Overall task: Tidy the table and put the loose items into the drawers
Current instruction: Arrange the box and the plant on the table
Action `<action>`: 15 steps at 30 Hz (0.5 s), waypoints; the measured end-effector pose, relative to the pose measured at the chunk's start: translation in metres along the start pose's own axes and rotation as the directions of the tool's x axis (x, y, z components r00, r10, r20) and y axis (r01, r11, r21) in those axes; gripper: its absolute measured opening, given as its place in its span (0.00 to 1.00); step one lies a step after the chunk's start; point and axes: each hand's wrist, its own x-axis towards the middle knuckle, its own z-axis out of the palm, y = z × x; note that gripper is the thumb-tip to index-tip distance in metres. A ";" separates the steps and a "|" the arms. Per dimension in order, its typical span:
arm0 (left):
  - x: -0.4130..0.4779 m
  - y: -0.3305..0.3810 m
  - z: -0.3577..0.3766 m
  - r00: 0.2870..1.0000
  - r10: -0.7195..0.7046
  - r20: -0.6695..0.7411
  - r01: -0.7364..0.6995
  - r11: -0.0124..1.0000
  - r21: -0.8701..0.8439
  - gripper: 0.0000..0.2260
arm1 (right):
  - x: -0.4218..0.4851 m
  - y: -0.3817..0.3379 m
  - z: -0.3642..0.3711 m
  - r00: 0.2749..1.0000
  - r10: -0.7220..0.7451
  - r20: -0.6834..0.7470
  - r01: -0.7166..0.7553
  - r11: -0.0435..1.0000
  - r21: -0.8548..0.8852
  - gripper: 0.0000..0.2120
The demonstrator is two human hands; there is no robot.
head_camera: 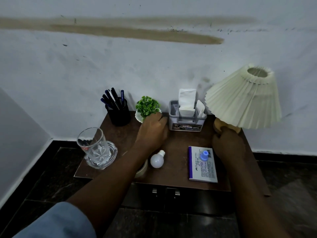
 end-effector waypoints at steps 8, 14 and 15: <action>0.014 0.016 0.018 0.843 -0.454 0.288 0.534 0.639 -0.553 0.05 | -0.009 -0.026 -0.001 0.953 -0.180 0.244 0.100 0.946 0.310 0.25; 0.013 0.018 0.016 0.682 -0.513 0.522 0.728 0.401 -0.557 0.10 | -0.006 -0.026 0.004 0.912 -0.219 0.346 0.082 0.926 0.369 0.29; 0.013 0.019 0.015 0.681 -0.515 0.520 0.728 0.401 -0.557 0.09 | -0.006 -0.027 0.004 0.911 -0.220 0.350 0.085 0.928 0.363 0.30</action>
